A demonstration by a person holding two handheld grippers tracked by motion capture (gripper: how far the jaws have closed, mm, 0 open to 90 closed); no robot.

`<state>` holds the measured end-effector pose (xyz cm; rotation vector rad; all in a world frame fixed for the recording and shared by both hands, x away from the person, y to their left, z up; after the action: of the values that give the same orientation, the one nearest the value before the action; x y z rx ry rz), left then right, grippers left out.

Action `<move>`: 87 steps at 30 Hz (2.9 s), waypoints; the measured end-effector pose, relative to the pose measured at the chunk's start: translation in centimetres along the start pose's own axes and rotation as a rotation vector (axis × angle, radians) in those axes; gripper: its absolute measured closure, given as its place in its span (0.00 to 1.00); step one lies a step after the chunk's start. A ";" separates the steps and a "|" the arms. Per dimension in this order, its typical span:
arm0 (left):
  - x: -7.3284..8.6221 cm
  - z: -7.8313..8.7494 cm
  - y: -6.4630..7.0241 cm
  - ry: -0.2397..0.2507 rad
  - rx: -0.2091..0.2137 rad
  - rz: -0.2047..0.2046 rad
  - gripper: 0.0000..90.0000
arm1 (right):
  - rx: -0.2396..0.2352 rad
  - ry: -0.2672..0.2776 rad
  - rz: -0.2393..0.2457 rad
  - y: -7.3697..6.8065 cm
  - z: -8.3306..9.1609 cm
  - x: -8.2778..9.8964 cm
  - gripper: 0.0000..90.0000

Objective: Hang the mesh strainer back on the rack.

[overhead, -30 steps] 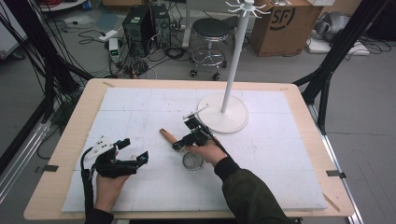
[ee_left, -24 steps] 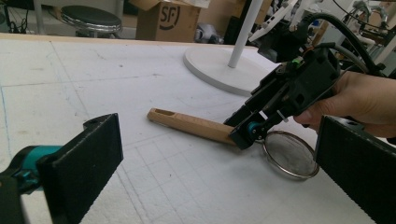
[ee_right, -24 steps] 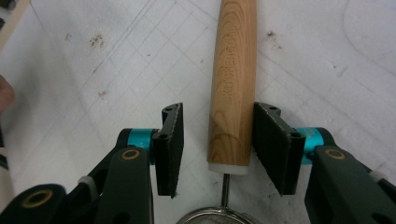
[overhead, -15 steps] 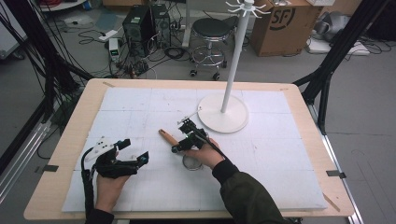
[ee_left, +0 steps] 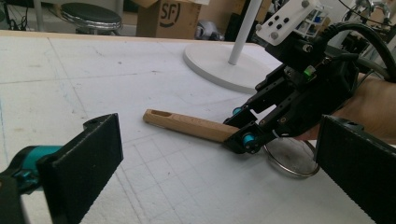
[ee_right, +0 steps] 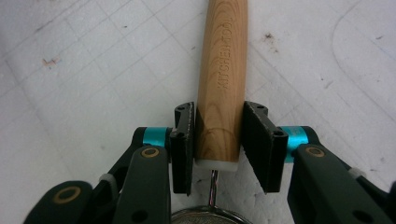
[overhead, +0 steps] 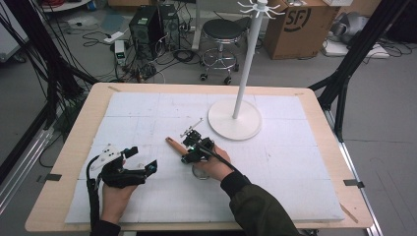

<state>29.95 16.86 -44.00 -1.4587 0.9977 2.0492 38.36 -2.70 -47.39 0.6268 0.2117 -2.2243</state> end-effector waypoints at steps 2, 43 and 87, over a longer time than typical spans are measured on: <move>0.0 -0.1 0.0 -0.001 -0.001 0.000 0.02 | 0.007 0.000 0.008 -0.1 0.0 0.0 0.72; 0.0 0.2 -0.3 0.004 -0.011 0.003 0.02 | -0.437 0.266 -0.332 6.1 5.0 1.7 0.77; 0.0 -0.4 -0.1 -0.006 0.009 -0.001 0.02 | -0.335 0.921 -0.546 15.4 16.9 3.1 0.77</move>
<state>30.27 16.56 -44.08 -1.4477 1.0019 2.0445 41.86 -20.85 -33.55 1.4917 1.3169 -2.1302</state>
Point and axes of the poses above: each handheld gripper's, and its own axes: z roughly backward along the jaws, x roughly out of its underside, y roughly to its right, the point moved 5 cm from there along -z, roughly forward along the jaws, and after that the axes turned 9 degrees about x, right-handed, at the moved point
